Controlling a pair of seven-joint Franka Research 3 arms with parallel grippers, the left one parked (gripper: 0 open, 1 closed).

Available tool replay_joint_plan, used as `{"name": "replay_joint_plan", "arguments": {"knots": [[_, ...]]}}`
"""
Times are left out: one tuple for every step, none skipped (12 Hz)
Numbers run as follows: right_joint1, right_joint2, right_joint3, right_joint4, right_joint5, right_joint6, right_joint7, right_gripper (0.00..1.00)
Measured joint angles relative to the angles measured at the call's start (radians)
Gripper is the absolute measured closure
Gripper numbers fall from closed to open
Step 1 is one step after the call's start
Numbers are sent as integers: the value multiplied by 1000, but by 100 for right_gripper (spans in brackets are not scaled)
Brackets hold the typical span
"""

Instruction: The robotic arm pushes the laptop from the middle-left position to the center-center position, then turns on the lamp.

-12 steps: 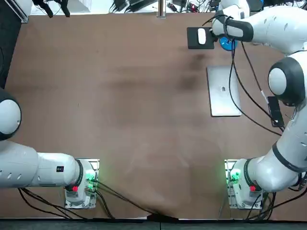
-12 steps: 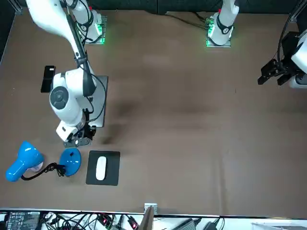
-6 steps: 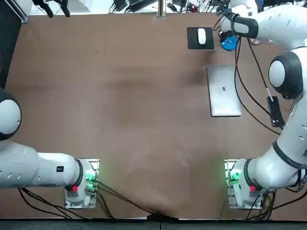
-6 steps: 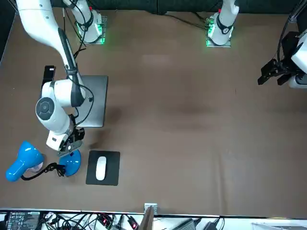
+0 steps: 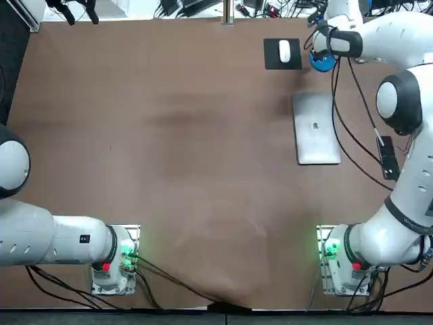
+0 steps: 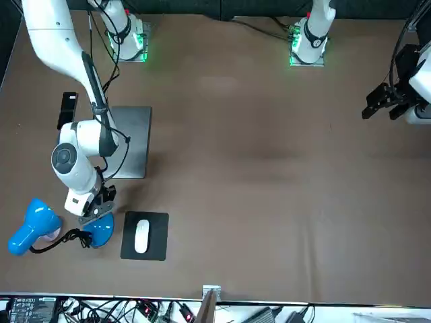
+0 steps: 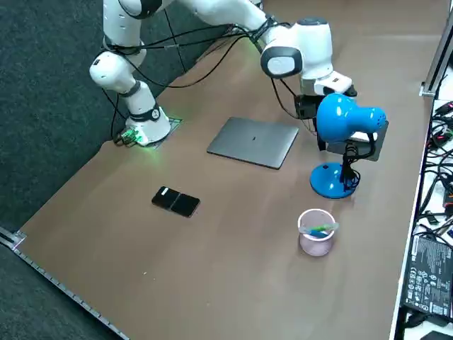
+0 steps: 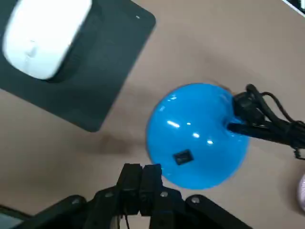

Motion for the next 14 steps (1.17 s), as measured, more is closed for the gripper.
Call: {"name": "replay_joint_plan", "arguments": {"knots": [[-9,7,0,0,-18,14,0,98],[-19,14,0,1,-31,25,0,98],[-27,21,0,1,-37,30,-1,98],[-33,27,0,2,-40,34,-2,98],[-38,33,0,2,-41,37,-2,98],[-41,38,0,2,-42,41,-2,98],[-42,42,0,2,-42,46,-2,98],[-42,46,0,2,-42,51,-2,98],[-42,48,0,2,-42,55,-2,98],[-42,49,0,2,-42,56,-2,98],[-42,49,0,3,-42,57,-2,98],[-42,49,0,5,-42,59,-2,98],[-42,49,0,10,-42,60,-2,98],[-42,49,0,16,-42,60,-2,98]]}}
